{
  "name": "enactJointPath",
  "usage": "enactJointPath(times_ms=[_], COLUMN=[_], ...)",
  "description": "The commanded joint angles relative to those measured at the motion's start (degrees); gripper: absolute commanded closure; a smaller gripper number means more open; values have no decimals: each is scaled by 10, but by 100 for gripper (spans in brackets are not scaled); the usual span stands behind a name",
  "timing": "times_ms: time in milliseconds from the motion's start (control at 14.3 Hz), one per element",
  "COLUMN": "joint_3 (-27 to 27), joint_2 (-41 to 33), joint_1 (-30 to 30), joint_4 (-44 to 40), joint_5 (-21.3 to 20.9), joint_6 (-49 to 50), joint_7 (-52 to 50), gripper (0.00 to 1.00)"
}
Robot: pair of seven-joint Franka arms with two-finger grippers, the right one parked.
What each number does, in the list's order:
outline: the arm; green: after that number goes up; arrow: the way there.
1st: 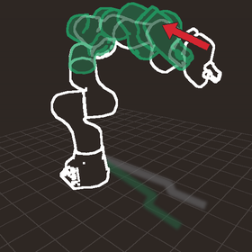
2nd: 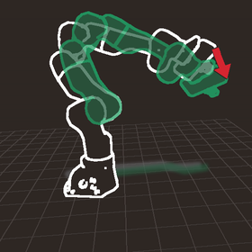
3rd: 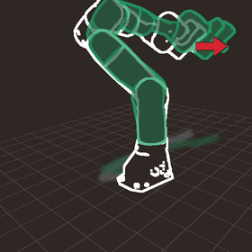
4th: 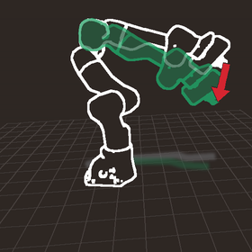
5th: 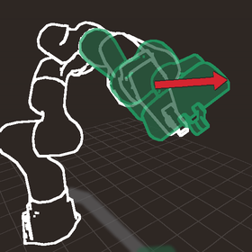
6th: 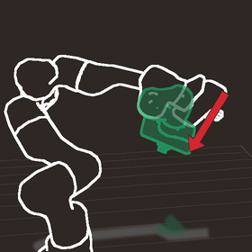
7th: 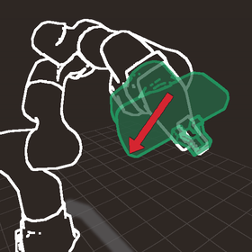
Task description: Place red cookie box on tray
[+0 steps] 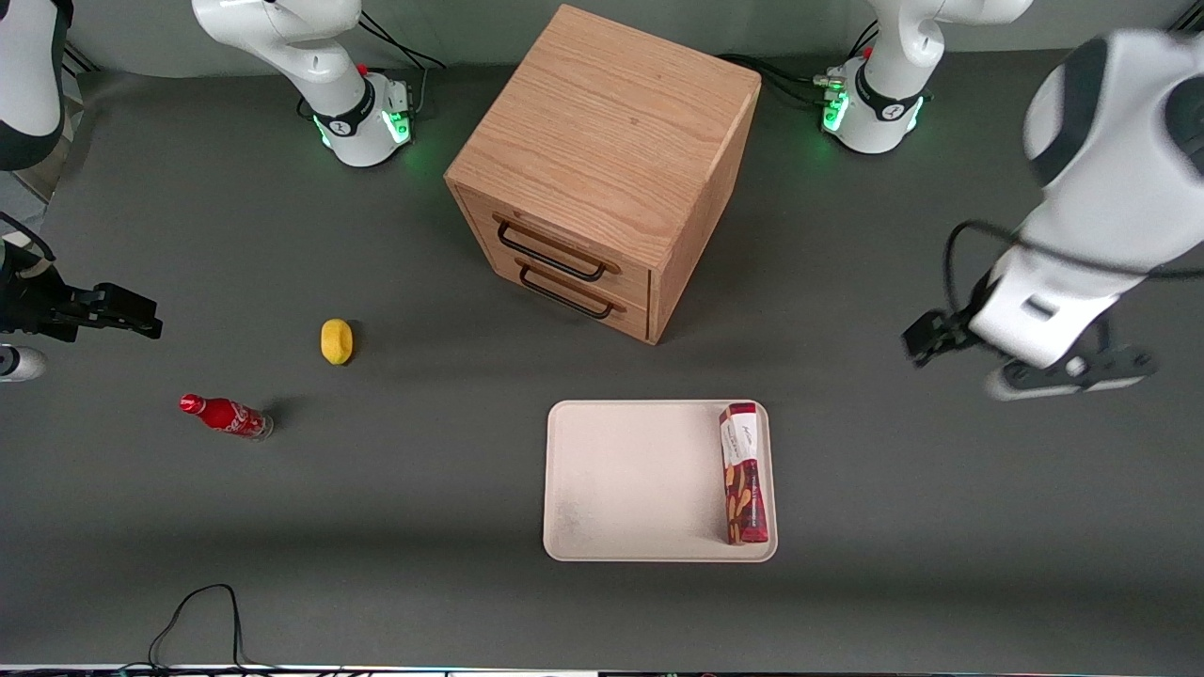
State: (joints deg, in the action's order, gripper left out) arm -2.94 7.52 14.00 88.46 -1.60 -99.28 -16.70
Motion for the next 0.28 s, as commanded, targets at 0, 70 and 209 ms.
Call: enactJointPath(times_ms=[0, 70, 209], joint_3=[5, 5, 5], joint_2=[-107, -124, -140], joint_1=[-43, -53, -57], joint_4=[110, 121, 122], joint_5=[21, 22, 22], joint_6=[-1, 8, 32], joint_7=[93, 106, 108], gripper=[0, 0, 0])
